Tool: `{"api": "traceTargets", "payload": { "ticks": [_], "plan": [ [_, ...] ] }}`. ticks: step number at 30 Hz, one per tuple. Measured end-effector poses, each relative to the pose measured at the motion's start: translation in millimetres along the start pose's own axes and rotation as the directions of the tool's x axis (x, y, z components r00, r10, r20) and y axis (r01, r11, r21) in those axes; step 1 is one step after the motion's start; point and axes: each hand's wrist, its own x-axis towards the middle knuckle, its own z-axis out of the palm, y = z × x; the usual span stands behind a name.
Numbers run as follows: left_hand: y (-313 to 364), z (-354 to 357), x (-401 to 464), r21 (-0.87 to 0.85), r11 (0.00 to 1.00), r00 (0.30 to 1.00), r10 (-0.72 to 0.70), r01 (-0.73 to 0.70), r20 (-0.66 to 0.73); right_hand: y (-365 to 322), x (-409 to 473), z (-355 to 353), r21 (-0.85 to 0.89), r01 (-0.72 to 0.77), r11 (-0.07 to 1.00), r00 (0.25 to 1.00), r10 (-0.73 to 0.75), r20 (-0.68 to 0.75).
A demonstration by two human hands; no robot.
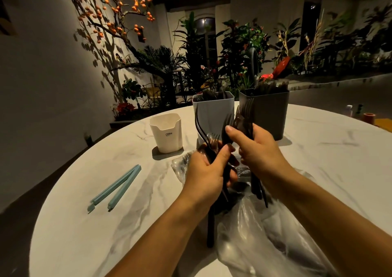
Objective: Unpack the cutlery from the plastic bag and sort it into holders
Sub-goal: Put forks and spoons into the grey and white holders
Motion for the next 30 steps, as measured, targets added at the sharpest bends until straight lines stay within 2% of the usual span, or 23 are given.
{"api": "traceTargets", "payload": {
  "ticks": [2, 5, 8, 12, 15, 18, 24, 27, 30],
  "plan": [
    [0.4, 1.0, -0.2, -0.027, 1.000, 1.000, -0.014, 0.013, -0.011, -0.4, -1.9, 0.8, 0.013, -0.005, 1.000, 0.999, 0.004, 0.044],
    [2.7, 0.4, -1.0, -0.065, 0.998, 1.000, -0.019, 0.020, 0.017, -5.2, -7.4, 0.1, 0.128, -0.035, 0.991, 0.992, 0.019, 0.123],
    [5.3, -1.8, -1.5, -0.133, 0.988, 0.989, -0.056, 0.074, 0.135, -8.2, -8.5, -2.1, 0.207, -0.051, 0.977, 0.998, 0.042, 0.049],
    [9.0, -5.0, 0.1, -0.283, 0.932, 0.947, -0.141, 0.225, 0.287, -9.6, -7.4, -3.0, 0.208, -0.085, 0.974, 0.995, 0.093, -0.029],
    [10.4, -8.5, 0.8, -0.329, 0.906, 0.928, -0.151, 0.268, 0.340, -10.8, -6.1, -4.9, 0.201, -0.071, 0.977, 0.990, 0.093, -0.104],
    [9.9, -10.9, 1.9, -0.299, 0.918, 0.931, -0.159, 0.262, 0.327, -9.4, -2.9, -11.4, 0.186, 0.012, 0.982, 0.979, 0.026, -0.201],
    [9.3, -16.7, 6.4, -0.284, 0.934, 0.965, -0.160, 0.216, 0.207, -17.7, 1.9, -20.3, 0.366, 0.112, 0.924, 0.951, 0.006, -0.308],
    [7.7, -19.5, 10.2, -0.282, 0.940, 0.976, -0.155, 0.193, 0.152, -22.2, 1.5, -23.5, 0.447, 0.113, 0.887, 0.965, 0.009, -0.262],
    [7.9, -18.5, 10.2, -0.260, 0.946, 0.974, -0.155, 0.196, 0.167, -19.5, -0.7, -18.5, 0.293, 0.076, 0.953, 0.986, -0.028, -0.163]
  ]
}}
